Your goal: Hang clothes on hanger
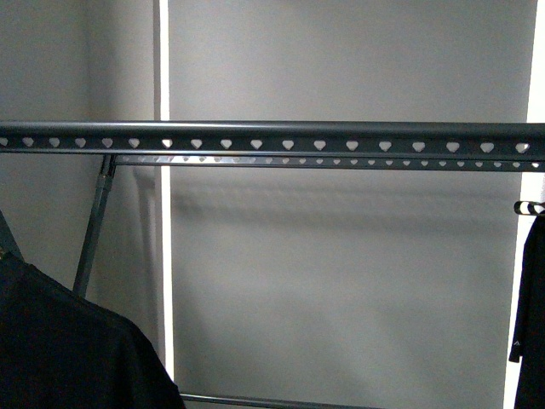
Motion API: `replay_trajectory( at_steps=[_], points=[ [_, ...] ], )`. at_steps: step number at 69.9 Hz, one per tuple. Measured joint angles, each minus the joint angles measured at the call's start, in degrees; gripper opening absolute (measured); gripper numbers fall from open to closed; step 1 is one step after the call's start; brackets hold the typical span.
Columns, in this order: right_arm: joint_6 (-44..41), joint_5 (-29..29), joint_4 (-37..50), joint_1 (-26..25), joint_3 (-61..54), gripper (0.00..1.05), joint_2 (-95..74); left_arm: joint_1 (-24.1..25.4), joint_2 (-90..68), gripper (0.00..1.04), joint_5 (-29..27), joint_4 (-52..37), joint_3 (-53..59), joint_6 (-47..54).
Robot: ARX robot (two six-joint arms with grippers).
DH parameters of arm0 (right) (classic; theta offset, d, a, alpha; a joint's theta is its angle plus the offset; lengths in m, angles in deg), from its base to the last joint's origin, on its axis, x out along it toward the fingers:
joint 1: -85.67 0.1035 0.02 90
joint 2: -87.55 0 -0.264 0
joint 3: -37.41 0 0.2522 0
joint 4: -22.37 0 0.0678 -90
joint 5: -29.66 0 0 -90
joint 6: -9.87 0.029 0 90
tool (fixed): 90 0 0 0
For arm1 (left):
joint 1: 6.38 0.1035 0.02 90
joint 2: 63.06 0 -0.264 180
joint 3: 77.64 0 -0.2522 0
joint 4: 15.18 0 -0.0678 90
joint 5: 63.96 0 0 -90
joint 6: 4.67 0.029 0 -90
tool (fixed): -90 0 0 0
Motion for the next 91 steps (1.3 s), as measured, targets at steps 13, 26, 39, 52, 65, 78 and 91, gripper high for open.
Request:
replay_trajectory(
  at_steps=[13,26,39,52,65,78,91],
  points=[
    [0.0,0.0,0.0,0.0,0.0,0.97,0.0,0.0,0.0,0.98,0.0,0.0,0.0,-0.02],
    [0.0,0.11,0.0,0.0,0.0,0.97,0.0,-2.73,-8.61,0.98,6.45,4.94,-2.62,-4.52],
    [0.0,0.11,0.0,0.0,0.0,0.97,0.0,-15.17,-27.93,0.98,-15.17,-4.87,-15.8,-17.57],
    [0.0,0.02,0.0,0.0,0.0,0.97,0.0,-12.83,-52.92,0.98,-23.37,-1.95,-33.2,-39.6],
    [0.0,0.02,0.0,0.0,0.0,0.97,0.0,-10.95,-71.36,0.98,-23.91,-4.39,-45.24,-51.34],
    [0.0,0.02,0.0,0.0,0.0,0.97,0.0,-10.08,-81.55,0.98,-24.11,-9.16,-52.78,-51.12],
    [0.0,0.02,0.0,0.0,0.0,0.97,0.0,-9.53,-90.27,0.78,-26.99,-9.01,-58.82,-48.81]
  ],
)
